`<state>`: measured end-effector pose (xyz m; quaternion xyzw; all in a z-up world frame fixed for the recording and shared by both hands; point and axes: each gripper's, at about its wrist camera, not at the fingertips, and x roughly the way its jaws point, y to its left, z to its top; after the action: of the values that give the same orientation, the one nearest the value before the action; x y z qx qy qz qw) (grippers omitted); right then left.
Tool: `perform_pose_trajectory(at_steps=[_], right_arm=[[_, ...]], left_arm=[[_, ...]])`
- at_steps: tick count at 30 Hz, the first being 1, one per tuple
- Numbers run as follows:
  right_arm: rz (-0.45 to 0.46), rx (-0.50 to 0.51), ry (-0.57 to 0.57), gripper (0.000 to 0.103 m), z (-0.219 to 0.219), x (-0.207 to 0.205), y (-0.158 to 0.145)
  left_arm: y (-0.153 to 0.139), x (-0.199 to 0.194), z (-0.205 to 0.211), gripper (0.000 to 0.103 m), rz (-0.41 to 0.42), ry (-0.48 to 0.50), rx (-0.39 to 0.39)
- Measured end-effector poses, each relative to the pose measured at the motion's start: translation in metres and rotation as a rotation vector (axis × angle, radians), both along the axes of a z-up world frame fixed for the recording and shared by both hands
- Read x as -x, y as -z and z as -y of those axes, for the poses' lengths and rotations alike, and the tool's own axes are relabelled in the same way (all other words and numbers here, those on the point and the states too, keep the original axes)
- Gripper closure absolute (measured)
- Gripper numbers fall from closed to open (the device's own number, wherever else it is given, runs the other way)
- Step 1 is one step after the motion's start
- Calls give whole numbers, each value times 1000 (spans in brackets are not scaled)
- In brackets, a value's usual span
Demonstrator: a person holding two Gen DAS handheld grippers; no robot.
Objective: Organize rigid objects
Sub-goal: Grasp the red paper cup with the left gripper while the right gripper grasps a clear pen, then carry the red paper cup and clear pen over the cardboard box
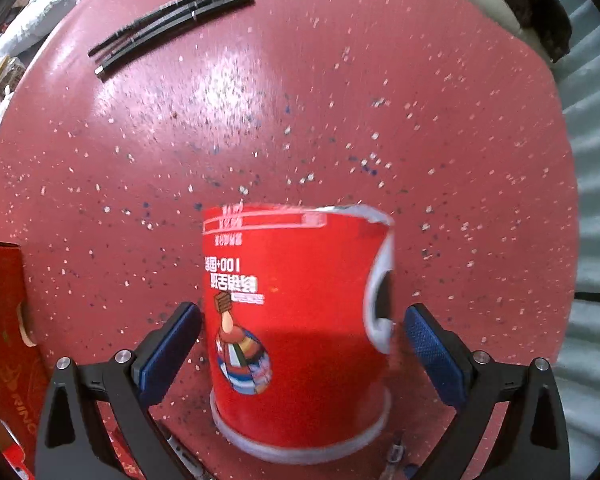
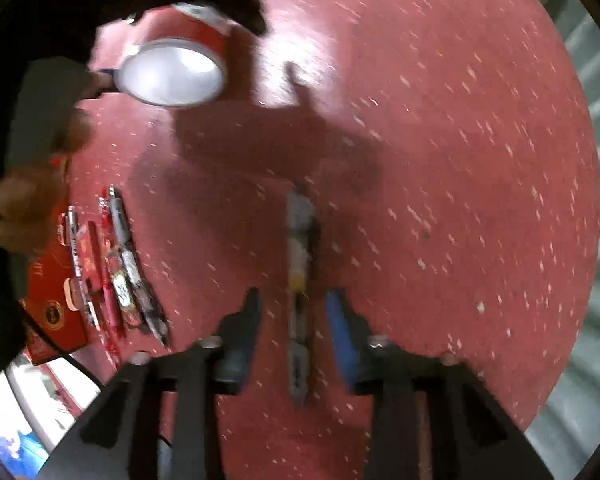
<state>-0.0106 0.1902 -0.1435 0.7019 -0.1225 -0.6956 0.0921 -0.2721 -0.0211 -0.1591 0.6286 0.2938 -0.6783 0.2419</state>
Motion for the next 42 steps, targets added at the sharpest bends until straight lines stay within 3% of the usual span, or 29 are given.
perform_pose_trajectory(at_steps=[3, 5, 8, 9, 10, 11, 14, 16, 24, 34, 42], right_arm=[[-32, -126, -115, 46, 24, 4, -2], [-32, -197, -174, 46, 37, 2, -1], [-34, -233, -190, 54, 43, -2, -2], [-33, -233, -184, 68, 43, -3, -3], [-35, -233, -181, 92, 42, -3, -5], [-30, -224, -178, 92, 41, -3, -5], [-3, -165, -143, 93, 33, -6, -8], [-8, -126, -113, 93, 27, -10, -15], [-11, 29, 63, 93, -9, -30, -46], [1, 31, 117, 93, -24, -61, -68], [-17, 17, 111, 93, 13, -71, -77]], left_arm=[[5, 4, -9, 1, 42, 61, 58], [5, 4, -12, 0, 28, 64, 78], [7, 2, -13, 0, 27, 60, 85], [8, 4, -11, 0, 44, 58, 71], [9, 7, -8, 0, 64, 59, 49], [9, 8, -5, 3, 67, 51, 40], [-4, 7, -7, 34, 16, 75, 77], [-10, 6, -11, 34, -8, 115, 56], [-47, -40, -33, 34, -58, 167, 99], [-80, -105, -81, 34, -74, 236, 59], [-109, -165, -98, 34, -96, 265, 34]])
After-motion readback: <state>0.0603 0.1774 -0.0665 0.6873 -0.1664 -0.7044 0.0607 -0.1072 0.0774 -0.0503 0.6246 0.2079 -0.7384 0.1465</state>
